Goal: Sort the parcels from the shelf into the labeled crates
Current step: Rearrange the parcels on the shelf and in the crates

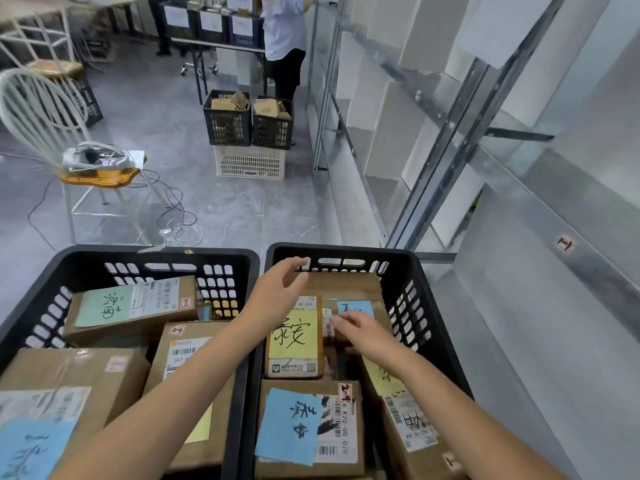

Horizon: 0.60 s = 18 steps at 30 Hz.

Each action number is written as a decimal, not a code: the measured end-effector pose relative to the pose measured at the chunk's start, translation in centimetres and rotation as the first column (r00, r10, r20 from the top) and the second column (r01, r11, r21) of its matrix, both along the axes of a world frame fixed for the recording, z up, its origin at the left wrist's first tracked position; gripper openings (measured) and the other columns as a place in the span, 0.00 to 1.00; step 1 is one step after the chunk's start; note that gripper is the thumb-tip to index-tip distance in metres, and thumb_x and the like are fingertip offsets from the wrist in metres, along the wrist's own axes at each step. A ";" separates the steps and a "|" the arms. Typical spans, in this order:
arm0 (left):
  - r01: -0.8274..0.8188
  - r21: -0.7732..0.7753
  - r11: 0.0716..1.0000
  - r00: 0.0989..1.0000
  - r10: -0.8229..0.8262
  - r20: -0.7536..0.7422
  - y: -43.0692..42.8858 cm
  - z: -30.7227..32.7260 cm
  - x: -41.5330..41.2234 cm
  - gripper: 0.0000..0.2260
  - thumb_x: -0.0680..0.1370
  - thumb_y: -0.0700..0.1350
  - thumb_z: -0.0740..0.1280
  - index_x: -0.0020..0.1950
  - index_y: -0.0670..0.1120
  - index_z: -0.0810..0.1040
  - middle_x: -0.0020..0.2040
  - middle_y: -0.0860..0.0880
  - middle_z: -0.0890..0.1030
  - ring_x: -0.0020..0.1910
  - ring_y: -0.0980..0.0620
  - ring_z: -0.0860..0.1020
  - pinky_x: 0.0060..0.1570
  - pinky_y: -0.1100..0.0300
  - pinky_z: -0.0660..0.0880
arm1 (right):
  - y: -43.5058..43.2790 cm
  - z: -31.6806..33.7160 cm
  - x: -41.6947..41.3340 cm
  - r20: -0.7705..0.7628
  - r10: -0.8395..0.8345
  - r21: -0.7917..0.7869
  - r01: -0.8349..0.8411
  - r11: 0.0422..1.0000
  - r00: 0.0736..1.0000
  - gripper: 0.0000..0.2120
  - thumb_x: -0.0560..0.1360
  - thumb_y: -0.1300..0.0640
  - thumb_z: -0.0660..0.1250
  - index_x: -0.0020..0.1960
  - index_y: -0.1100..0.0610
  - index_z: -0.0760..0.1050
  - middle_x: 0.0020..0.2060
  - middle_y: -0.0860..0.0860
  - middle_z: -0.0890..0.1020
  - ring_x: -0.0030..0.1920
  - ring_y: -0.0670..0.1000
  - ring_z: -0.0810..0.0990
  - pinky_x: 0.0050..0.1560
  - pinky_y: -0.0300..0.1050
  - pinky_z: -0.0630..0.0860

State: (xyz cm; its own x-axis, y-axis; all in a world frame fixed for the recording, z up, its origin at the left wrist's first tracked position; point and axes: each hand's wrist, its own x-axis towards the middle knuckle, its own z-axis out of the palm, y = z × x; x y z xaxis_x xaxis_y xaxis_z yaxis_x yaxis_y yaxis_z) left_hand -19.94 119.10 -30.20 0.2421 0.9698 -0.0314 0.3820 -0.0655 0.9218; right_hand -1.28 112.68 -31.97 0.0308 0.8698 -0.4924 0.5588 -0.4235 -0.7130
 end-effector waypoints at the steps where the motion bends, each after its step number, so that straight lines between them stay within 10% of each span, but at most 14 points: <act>1: 0.015 -0.011 1.000 1.000 -0.015 -0.016 -0.2 0.1 0.2 0.16 0.82 0.48 0.63 0.70 0.53 0.73 0.71 0.54 0.74 0.71 0.56 0.70 0.67 0.59 0.68 | -0.1 0.8 0.4 0.028 -0.026 0.049 0.025 0.999 0.999 0.23 0.80 0.40 0.61 0.69 0.51 0.72 0.62 0.46 0.77 0.61 0.47 0.77 0.64 0.51 0.76; 9: 0.127 0.077 0.989 0.987 -0.118 -0.113 -4.6 3.2 3.3 0.18 0.82 0.49 0.63 0.73 0.52 0.71 0.69 0.55 0.73 0.69 0.58 0.68 0.67 0.59 0.66 | -4.9 6.8 4.2 0.306 -0.094 0.364 -0.025 0.931 0.947 0.19 0.83 0.49 0.60 0.73 0.52 0.68 0.69 0.46 0.73 0.62 0.42 0.72 0.46 0.27 0.67; 18: 0.254 0.295 0.921 0.958 -0.199 -0.206 -12.6 7.2 6.2 0.22 0.82 0.50 0.63 0.76 0.52 0.67 0.74 0.56 0.69 0.73 0.57 0.66 0.70 0.60 0.63 | -13.3 11.4 7.3 0.273 -0.289 0.524 0.110 0.844 0.918 0.23 0.83 0.47 0.60 0.76 0.50 0.64 0.73 0.49 0.70 0.72 0.50 0.68 0.68 0.43 0.65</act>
State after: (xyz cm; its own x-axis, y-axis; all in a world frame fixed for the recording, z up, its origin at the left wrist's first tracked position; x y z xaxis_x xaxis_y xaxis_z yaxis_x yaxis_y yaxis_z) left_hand -13.76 106.50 -23.00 0.4744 0.8557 0.2066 0.4706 -0.4449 0.7619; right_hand 6.05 99.34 -20.61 0.3119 0.9477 0.0675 0.7387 -0.1972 -0.6446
